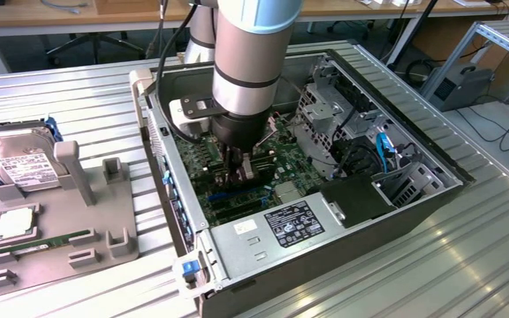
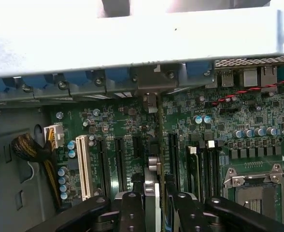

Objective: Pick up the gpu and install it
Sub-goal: 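Insert the gpu into the slot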

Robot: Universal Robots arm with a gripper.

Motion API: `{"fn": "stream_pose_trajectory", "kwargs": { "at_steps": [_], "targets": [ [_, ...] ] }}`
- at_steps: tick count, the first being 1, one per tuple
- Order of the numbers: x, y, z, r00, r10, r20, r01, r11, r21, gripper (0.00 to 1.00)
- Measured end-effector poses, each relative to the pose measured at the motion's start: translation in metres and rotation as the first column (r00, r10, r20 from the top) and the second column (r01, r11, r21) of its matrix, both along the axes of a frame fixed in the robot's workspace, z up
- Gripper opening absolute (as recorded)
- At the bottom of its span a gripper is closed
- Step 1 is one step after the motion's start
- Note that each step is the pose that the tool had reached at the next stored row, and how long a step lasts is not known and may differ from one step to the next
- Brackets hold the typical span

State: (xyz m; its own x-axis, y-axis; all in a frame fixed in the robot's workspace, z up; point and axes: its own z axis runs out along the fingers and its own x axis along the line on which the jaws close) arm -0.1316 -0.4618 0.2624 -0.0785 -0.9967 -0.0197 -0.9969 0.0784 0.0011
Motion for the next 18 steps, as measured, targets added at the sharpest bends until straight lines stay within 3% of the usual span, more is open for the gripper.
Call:
{"fn": "stream_pose_trajectory", "kwargs": {
  "at_steps": [18],
  "targets": [
    [0.0000,0.0000,0.0000,0.9999,0.013,0.0000,-0.013,0.9999,0.0000,0.27]
  ]
}}
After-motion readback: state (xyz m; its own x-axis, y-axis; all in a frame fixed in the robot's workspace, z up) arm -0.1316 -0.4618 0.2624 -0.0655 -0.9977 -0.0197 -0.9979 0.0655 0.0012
